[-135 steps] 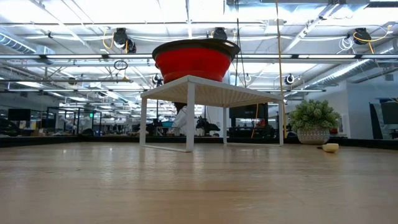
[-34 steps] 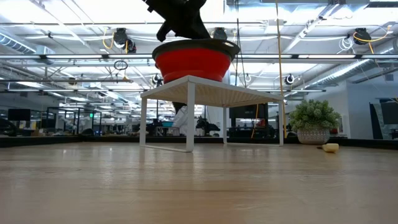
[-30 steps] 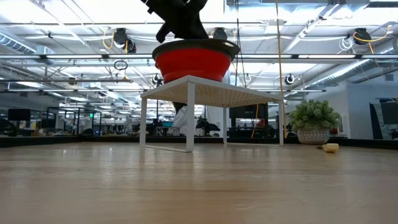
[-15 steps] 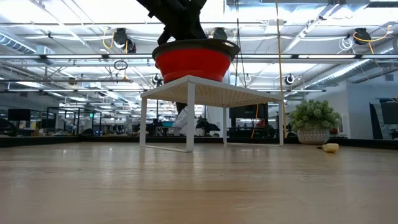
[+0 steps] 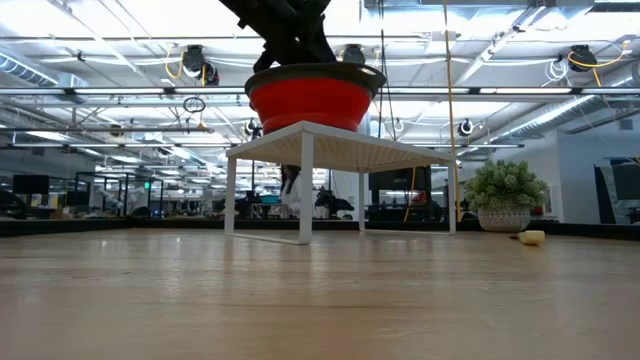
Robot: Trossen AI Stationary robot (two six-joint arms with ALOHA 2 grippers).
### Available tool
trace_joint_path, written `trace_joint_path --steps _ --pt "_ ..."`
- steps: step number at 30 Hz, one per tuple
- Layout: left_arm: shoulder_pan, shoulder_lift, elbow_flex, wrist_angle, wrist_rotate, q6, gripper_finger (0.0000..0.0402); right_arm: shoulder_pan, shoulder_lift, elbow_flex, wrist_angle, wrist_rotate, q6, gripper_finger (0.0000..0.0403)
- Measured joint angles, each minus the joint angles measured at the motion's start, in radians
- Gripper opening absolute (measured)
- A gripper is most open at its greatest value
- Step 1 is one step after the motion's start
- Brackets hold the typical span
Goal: Pick & Place Fruit
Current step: Put the peach into the red strainer bowl on the shelf, then put the table knife on the shelf
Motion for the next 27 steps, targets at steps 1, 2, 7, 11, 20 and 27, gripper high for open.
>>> trace_joint_path --steps 1,2,7,11,20,27 --pt "0.0 0.0 0.0 0.0 0.0 0.0 0.0075 0.0 0.0 0.0 0.0 0.0 0.0 0.0001" --pt "0.0 -0.002 0.0 0.0 0.0 0.001 0.0084 0.0 0.0 0.0 0.0 0.0 0.0 0.0001" --pt "-0.005 -0.085 0.0 0.007 0.004 0.007 0.0117 0.0 0.0 0.0 -0.001 0.0 -0.001 0.0004" --pt "-0.03 -0.174 0.0 0.004 0.029 0.021 0.0128 -0.002 0.0 0.0 -0.004 0.0 -0.023 0.0004" --pt "-0.123 -0.307 0.0 -0.028 0.025 0.14 0.0092 -0.002 0.0 0.0 0.005 0.0 -0.045 0.0001" --pt "-0.178 -0.335 -0.001 -0.074 0.026 0.147 0.0025 -0.002 0.0 0.0 0.024 0.0 -0.002 0.0001"
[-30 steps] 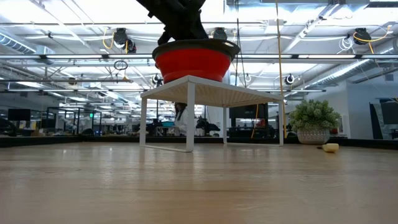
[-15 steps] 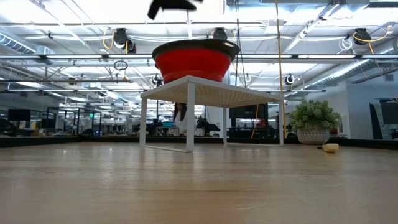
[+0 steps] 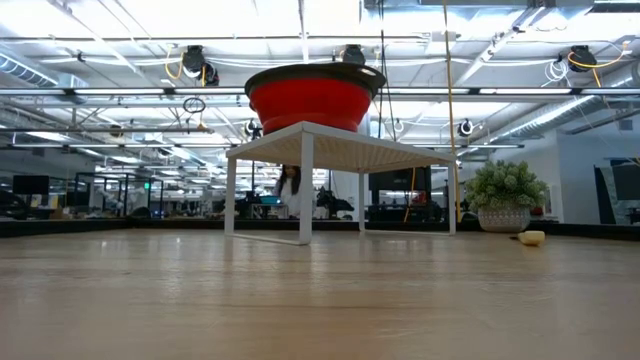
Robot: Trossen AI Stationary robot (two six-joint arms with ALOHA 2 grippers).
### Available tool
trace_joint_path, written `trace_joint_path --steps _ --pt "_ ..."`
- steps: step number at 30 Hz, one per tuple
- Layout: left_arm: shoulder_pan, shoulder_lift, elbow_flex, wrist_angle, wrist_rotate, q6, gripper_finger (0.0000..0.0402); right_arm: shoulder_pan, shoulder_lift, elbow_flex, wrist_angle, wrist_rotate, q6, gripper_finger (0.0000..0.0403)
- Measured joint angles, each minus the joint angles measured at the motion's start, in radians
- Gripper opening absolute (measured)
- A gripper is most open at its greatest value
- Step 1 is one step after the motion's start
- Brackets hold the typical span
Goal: Pick & Place Fruit
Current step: Put the table knife on the shelf
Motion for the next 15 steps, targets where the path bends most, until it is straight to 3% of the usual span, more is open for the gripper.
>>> trace_joint_path --steps 3,10,15 --pt "-0.019 0.0 0.0 -0.006 0.0 0.011 0.0005 0.0 0.0 0.0 -0.001 0.0 0.002 0.0" --pt "-0.049 0.001 0.0 -0.007 0.005 0.018 0.0002 0.0 0.0 0.0 -0.006 0.004 0.003 0.0" --pt "-0.059 -0.031 -0.052 0.014 0.069 0.027 0.0002 0.0 0.0 0.0 -0.026 0.004 0.003 0.0"
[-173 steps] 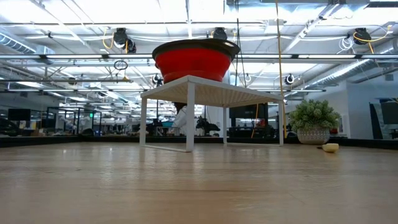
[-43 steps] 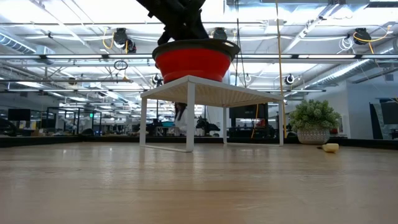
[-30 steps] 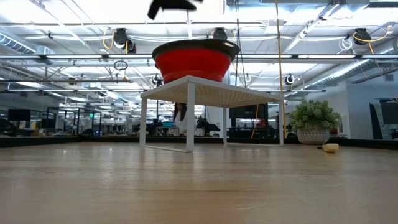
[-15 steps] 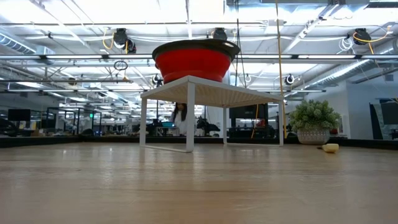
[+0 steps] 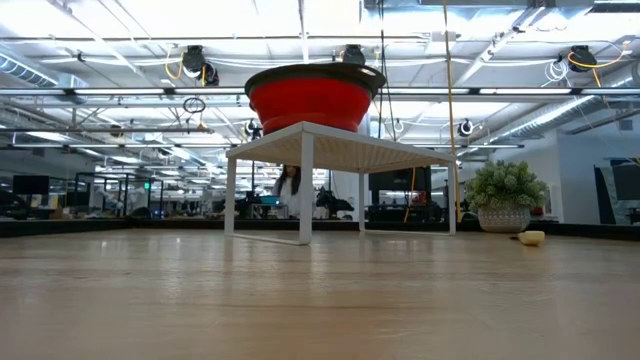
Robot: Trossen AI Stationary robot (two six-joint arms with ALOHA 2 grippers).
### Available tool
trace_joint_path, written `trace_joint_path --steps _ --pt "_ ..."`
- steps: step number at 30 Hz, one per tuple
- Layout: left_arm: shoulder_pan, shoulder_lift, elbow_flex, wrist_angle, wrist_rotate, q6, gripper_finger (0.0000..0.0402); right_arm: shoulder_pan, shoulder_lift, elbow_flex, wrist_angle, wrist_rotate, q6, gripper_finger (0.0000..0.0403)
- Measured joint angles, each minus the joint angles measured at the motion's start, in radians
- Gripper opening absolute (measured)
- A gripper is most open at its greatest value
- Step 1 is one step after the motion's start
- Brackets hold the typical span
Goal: Pick & Place Fruit
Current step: Put the table knife on the shelf
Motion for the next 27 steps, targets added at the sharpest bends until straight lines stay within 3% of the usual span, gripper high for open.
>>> trace_joint_path --steps 10,27 --pt "-0.011 -0.174 -0.326 0.307 0.072 -0.036 0.0004 0.0 0.0 0.0 -0.06 0.034 0.078 0.0" --pt "-0.039 -0.534 -0.662 0.33 0.079 -0.035 0.0002 -0.002 0.001 0.0 -0.226 0.326 0.382 0.0"
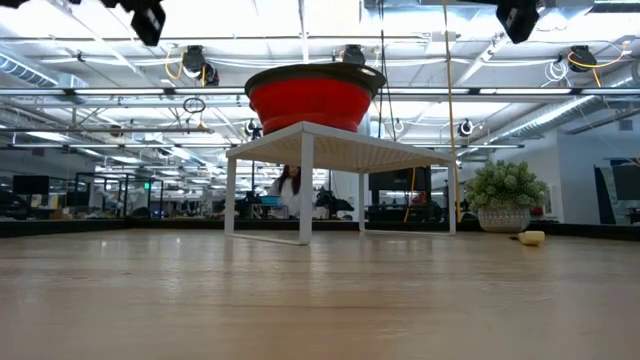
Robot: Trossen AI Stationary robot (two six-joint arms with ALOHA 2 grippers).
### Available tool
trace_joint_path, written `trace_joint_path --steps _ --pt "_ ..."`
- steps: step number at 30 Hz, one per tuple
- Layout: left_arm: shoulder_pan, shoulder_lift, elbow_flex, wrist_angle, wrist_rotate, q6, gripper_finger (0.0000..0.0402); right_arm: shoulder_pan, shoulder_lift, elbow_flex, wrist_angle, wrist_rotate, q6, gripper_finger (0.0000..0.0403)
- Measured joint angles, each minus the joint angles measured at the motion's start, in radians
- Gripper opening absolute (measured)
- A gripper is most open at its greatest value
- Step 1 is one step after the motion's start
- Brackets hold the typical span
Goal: Pick & Place Fruit
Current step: Put the table knife on the shelf
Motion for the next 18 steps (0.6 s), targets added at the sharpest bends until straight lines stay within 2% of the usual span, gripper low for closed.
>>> trace_joint_path --steps 8,15,18 --pt "0.0 -0.153 -0.117 0.001 0.009 -0.007 0.0002 -0.003 0.005 0.0 -0.1 0.091 0.171 0.0" --pt "0.0 -0.261 -0.184 0.0 0.009 0.009 0.0008 -0.042 0.005 0.0 -0.307 0.078 0.451 0.0" --pt "0.0 -0.29 -0.195 -0.012 0.009 0.012 0.0002 -0.077 0.005 0.0 -0.392 0.018 0.552 0.0"
